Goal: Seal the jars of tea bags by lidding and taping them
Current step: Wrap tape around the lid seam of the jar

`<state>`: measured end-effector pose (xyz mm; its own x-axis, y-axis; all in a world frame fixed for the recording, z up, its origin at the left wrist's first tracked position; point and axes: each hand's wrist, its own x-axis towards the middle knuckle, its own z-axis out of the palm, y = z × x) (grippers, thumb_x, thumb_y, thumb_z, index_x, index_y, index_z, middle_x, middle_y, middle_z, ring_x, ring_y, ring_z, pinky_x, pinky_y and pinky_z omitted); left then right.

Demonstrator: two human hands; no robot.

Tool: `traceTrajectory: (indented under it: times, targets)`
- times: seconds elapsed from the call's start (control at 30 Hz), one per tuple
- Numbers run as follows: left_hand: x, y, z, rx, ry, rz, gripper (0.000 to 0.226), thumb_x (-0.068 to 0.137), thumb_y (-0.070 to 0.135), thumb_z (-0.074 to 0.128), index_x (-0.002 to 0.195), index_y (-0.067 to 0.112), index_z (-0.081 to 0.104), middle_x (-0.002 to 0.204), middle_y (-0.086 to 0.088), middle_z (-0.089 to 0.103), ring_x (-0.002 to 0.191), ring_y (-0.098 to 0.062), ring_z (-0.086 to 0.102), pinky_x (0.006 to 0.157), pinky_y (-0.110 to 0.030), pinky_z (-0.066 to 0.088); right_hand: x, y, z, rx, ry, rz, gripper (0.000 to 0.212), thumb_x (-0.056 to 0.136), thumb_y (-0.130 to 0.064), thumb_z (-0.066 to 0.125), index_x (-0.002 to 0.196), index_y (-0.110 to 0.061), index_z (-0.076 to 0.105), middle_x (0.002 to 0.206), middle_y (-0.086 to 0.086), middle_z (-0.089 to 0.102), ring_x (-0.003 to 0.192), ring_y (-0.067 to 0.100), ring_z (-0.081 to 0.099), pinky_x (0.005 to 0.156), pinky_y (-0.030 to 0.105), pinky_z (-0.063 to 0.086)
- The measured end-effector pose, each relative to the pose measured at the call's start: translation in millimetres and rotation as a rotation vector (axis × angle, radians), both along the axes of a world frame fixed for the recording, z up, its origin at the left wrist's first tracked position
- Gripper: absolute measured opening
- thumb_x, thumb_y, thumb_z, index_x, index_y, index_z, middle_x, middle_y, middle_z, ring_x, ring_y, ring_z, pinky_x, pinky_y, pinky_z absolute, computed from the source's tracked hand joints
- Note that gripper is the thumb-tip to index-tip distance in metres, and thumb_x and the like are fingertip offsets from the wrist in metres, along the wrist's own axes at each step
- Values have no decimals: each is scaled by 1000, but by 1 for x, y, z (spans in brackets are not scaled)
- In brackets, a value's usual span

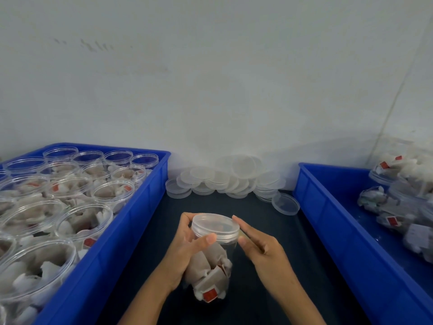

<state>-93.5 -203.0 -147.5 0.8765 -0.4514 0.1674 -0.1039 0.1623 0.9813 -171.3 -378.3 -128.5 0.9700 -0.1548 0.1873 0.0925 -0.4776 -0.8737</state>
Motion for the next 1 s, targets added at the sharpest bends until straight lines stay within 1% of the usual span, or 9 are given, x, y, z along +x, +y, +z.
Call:
traceTrajectory:
  times: [0.13,0.3,0.43,0.5,0.6,0.7,0.77,0.87,1.0]
  targets:
    - [-4,-3,2,-7,9,43,61,74,56,70,123,22,54,114,-1,67,103,-15,67,79,-27,55,-1,8,-2,-24,-20,-113,36,96,-36,54,120,-62,49,104,-31,66,111,-9,54,75,5,42]
    - [-13,-12,4,109,-135,201,57,81,70,45,134,51,35,128,31,48,115,16,48,89,-13,41,-6,17,-3,-179,-44,-222,37,94,-44,52,127,-60,43,59,-26,59,52,-8,52,51,11,35]
    - [-12,-12,4,161,-176,258,83,55,66,74,129,44,41,111,27,59,103,16,55,75,-3,45,-9,25,0,-258,-60,-238,46,93,-46,53,137,-53,40,95,-19,70,78,-4,63,69,14,50]
    - [-8,-10,5,143,-136,294,79,53,66,77,122,40,51,109,18,64,102,5,61,79,-14,50,-10,29,3,-246,-59,-196,51,94,-41,56,141,-47,38,119,-20,63,101,-4,60,89,20,51]
    - [0,-3,5,45,-26,283,72,57,57,83,120,31,60,107,7,71,101,-11,68,92,-37,53,-13,31,9,-257,-147,-130,46,95,-31,57,137,-45,45,125,-27,57,111,-13,52,96,15,45]
    - [6,4,2,-43,54,222,62,65,37,81,122,23,62,111,-1,72,103,-20,69,92,-40,53,-17,31,14,-383,-247,-81,40,95,-34,57,133,-43,50,126,-29,55,109,-22,46,94,2,35]
    - [7,8,0,-75,75,199,59,69,34,82,122,21,62,109,-1,73,102,-20,69,85,-33,54,-19,31,17,-472,-336,-89,35,94,-34,60,129,-37,58,121,-21,62,107,-10,56,92,11,45]
    - [8,9,0,-77,76,167,59,69,35,81,123,21,60,108,-1,74,100,-19,70,80,-29,54,-23,30,19,-648,-518,-116,26,92,-29,60,117,-27,69,95,-8,73,81,9,69,65,30,58]
    - [8,11,-2,-92,78,128,58,69,34,72,124,22,58,108,-2,73,99,-21,71,74,-26,58,-25,28,24,-772,-591,-89,28,92,-31,52,109,-24,73,74,-11,67,57,4,58,48,24,52]
